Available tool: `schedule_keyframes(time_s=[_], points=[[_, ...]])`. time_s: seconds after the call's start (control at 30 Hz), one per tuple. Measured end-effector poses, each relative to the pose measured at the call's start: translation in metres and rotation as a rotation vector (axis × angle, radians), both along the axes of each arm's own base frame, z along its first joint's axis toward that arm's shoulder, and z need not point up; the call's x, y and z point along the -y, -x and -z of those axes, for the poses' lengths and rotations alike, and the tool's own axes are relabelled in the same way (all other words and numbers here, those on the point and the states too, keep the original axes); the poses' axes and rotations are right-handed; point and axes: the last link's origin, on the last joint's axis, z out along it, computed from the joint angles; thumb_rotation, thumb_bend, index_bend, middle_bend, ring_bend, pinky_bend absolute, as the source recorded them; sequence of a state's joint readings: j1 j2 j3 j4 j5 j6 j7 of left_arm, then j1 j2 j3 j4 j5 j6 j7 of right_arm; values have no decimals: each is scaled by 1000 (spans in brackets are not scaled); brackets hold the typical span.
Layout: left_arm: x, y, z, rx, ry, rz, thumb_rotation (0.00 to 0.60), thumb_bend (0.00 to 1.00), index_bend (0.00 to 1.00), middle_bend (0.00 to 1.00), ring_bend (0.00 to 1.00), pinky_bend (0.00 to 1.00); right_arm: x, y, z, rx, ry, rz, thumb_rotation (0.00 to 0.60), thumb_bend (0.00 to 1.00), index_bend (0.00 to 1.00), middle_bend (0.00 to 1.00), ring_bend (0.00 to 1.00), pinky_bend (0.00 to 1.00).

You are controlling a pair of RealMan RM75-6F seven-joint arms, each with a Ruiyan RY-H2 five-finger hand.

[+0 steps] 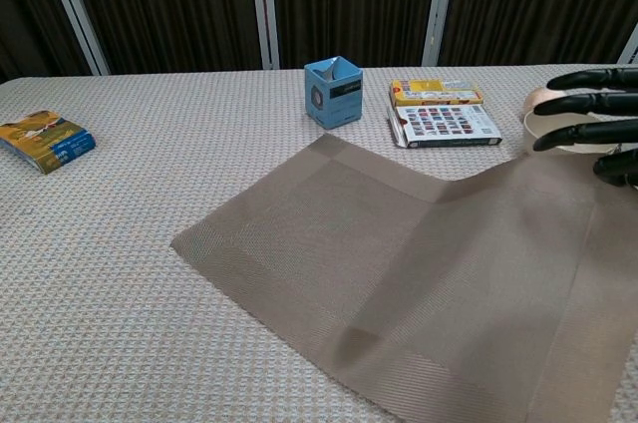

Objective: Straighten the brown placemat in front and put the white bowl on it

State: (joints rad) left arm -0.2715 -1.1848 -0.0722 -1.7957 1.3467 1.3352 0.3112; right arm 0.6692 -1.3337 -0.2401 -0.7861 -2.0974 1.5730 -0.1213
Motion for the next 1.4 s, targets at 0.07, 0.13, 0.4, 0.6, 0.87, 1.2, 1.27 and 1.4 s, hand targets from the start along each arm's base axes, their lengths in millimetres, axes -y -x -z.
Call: schedule_keyframes(time_s=[0.07, 0.13, 0.4, 0.6, 0.87, 1.2, 1.27, 1.4], points=[[0, 0, 0, -2, 1, -1, 600, 0, 0, 0, 0, 0, 11, -6, 1, -23, 27, -31, 600, 481, 754, 155, 0, 0], [0, 1, 1, -3, 1, -1, 600, 0, 0, 0, 0, 0, 21, -12, 3, -37, 50, -59, 600, 480, 755, 157, 0, 0], [-2, 2, 1, 0, 5, -9, 600, 0, 0, 0, 0, 0, 52, -37, 17, -95, 110, -167, 600, 451, 755, 158, 0, 0], [-1, 2, 2, 2, 10, -7, 600, 0, 0, 0, 0, 0, 67, -53, 26, -104, 156, -213, 600, 312, 517, 126, 0, 0], [1, 2, 3, -3, 24, 0, 600, 0, 0, 0, 0, 0, 76, -59, 23, -28, 242, -174, 600, 0, 0, 0, 0, 0], [1, 3, 6, -14, 42, 16, 600, 0, 0, 0, 0, 0, 53, -42, -11, 284, 309, 70, 600, 0, 0, 0, 0, 0], [1, 1, 9, -19, 57, 32, 600, 0, 0, 0, 0, 0, 45, -37, -18, 343, 309, 132, 600, 0, 0, 0, 0, 0], [-5, -2, 18, -35, 89, 82, 600, 0, 28, 0, 0, 0, 23, -27, -32, 494, 288, 300, 600, 0, 0, 0, 0, 0]])
